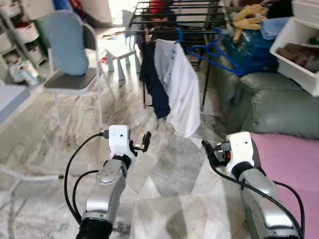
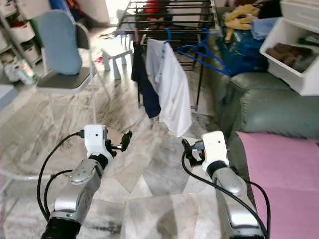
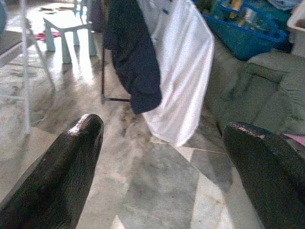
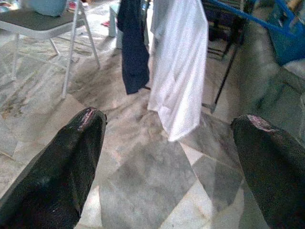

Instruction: Hang hanger

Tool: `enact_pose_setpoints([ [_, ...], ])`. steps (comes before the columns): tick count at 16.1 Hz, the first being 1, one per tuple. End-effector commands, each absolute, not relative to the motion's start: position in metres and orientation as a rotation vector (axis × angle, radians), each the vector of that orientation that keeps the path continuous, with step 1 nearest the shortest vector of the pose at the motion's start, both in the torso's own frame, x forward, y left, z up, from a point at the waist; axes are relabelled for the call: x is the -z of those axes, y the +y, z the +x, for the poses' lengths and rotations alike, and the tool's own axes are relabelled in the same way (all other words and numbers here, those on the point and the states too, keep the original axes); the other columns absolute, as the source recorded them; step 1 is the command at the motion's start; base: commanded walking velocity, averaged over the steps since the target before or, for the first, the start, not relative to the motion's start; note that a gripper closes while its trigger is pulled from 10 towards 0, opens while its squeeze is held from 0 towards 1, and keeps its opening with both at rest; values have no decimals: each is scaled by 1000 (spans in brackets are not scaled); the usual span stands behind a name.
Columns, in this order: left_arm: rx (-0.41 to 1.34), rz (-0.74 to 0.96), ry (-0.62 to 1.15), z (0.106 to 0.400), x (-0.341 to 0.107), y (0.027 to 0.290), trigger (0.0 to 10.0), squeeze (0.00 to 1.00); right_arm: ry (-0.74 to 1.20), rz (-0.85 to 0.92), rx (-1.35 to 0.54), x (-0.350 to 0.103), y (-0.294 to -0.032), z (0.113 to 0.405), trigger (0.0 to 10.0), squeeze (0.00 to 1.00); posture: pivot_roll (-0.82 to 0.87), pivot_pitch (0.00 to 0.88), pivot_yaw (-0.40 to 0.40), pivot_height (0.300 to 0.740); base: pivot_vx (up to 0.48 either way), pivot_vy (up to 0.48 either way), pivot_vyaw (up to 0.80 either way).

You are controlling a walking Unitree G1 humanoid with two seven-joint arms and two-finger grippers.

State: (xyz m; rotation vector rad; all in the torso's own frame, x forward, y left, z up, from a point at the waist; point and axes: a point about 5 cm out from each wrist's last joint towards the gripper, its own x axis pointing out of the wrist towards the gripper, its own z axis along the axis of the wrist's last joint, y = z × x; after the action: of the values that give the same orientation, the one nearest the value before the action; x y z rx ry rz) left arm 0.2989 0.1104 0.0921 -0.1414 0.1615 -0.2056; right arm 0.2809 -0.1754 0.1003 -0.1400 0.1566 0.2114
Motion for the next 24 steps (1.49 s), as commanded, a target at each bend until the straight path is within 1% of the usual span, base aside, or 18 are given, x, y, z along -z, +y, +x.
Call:
enact_pose_setpoints([
  [1,185,-128,138,303,-98,114,10000,0,130,-139,-216,-106,-175,284,10000,0,-168,0,37,740,0,0,800],
  [4,118,-98,118,307,-100,123,10000,0,110,-128,-198,-111,-178,290,10000,0,-177,0,40,740,0,0,800],
  [7,22,-43,119,312,-101,143,10000,0,80,-106,-161,-115,-182,298,10000,0,-162,0,57,740,0,0,0],
  [9,-53,24,97,316,-106,166,10000,0,69,-87,-146,-114,-178,306,10000,0,-141,0,73,740,0,0,0],
  [12,-102,48,81,318,-111,178,10000,0,52,-67,-143,-117,-173,312,10000,0,-126,0,68,740,0,0,0],
  [14,-119,49,71,320,-113,181,10000,0,52,-63,-157,-117,-171,316,10000,0,-108,0,40,740,0,0,0],
  [16,-119,45,62,319,-114,178,10000,0,54,-67,-186,-115,-168,319,10000,0,-95,0,34,740,0,0,0],
  [18,-103,49,68,318,-111,178,10000,0,55,-66,-190,-111,-164,319,10000,0,-108,0,62,740,0,0,0],
  [21,-77,51,59,321,-115,175,10000,0,52,-54,-169,-111,-165,323,10000,0,-107,0,69,740,0,0,0],
  [24,-61,35,61,322,-116,168,10000,0,34,-55,-183,-115,-163,325,10000,0,-110,0,60,740,0,0,0],
])
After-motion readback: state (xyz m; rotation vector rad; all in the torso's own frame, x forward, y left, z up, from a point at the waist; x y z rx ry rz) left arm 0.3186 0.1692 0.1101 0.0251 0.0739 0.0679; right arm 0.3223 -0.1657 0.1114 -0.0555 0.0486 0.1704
